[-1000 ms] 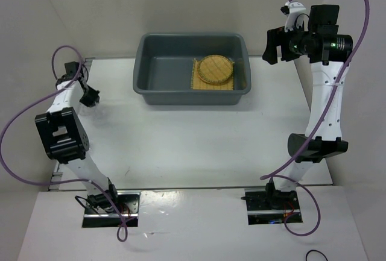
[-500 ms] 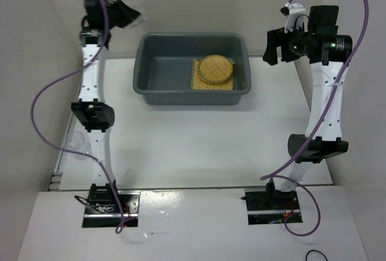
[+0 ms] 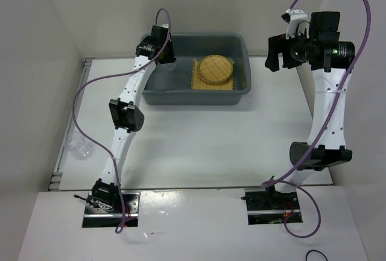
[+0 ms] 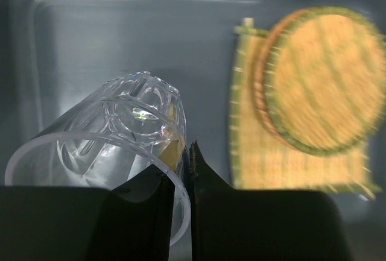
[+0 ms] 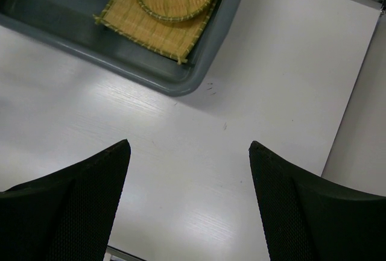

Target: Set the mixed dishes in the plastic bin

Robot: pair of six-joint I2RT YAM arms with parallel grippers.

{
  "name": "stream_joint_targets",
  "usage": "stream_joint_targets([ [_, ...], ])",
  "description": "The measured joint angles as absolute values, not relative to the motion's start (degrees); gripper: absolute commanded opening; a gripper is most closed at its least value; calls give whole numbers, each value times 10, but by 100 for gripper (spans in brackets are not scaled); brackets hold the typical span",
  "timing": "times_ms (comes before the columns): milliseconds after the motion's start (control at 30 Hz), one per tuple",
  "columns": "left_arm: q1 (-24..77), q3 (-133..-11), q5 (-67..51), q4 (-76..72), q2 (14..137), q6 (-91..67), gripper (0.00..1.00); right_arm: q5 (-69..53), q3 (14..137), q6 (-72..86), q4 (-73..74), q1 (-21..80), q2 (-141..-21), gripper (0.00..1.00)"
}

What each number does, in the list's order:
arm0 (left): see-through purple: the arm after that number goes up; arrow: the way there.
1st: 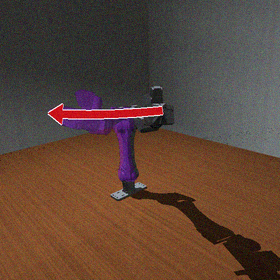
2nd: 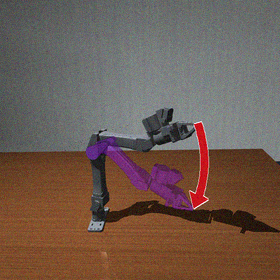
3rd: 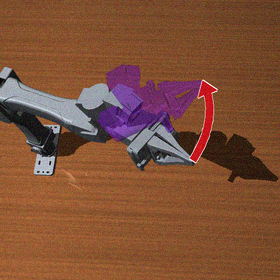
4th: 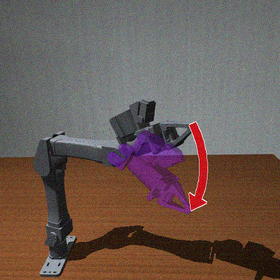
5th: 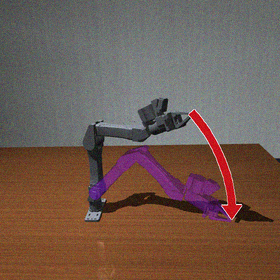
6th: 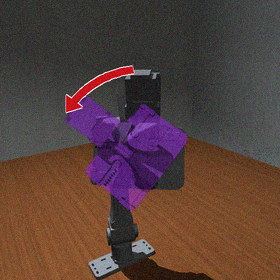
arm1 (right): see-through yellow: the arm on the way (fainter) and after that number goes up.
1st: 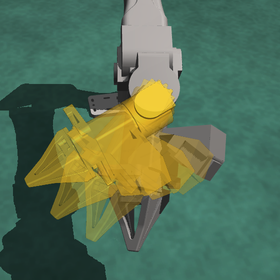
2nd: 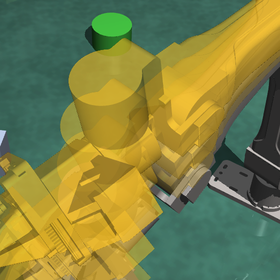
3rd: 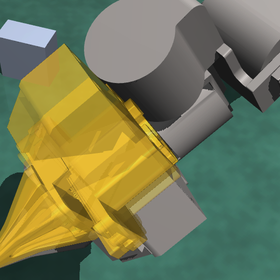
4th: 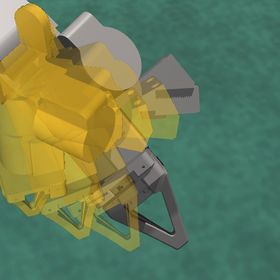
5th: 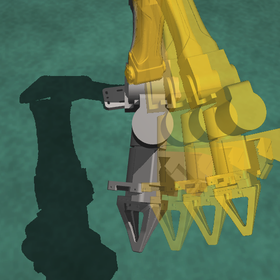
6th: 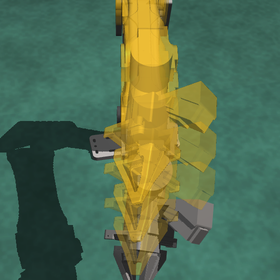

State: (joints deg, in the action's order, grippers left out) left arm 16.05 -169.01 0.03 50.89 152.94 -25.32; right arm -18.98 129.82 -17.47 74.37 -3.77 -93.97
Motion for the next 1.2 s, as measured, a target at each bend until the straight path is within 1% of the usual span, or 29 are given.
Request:
stream_joint_targets([
  [200,164,-1722,68,513,1579,-240,0,-177,1281,-175,743,-38,-927,84],
  [333,173,-1734,99,517,1599,-237,4,-168,1270,-175,743,-38,-923,84],
  [400,175,-1737,110,519,1604,-233,11,-165,1270,-175,743,-38,-923,84],
  [467,178,-1738,117,519,1608,-227,16,-163,1270,-175,743,-38,-923,84],
  [567,180,-1743,122,519,1612,-224,30,-162,1270,-175,742,-37,-923,84],
  [600,180,-1745,124,520,1613,-224,37,-161,1270,-175,742,-38,-923,84],
  [700,180,-1757,131,519,1614,-223,44,-160,1270,-175,742,-38,-923,84],
  [733,180,-1761,132,518,1614,-223,52,-159,1270,-175,742,-37,-923,84],
  [767,180,-1764,133,518,1614,-221,57,-159,1270,-175,742,-38,-923,84],
  [833,180,-1770,136,517,1614,-220,64,-159,1270,-176,742,-38,-923,84],
  [933,178,-1773,142,514,1614,-215,71,-159,1270,-177,742,-38,-923,84],
  [967,177,-1773,143,514,1614,-212,76,-159,1270,-177,742,-38,-923,84],
  [1167,168,-1773,168,523,1588,-211,76,-169,1270,-177,742,-38,-923,84],
  [1200,164,-1773,185,527,1574,-210,80,-172,1270,-177,742,-38,-923,84],
])
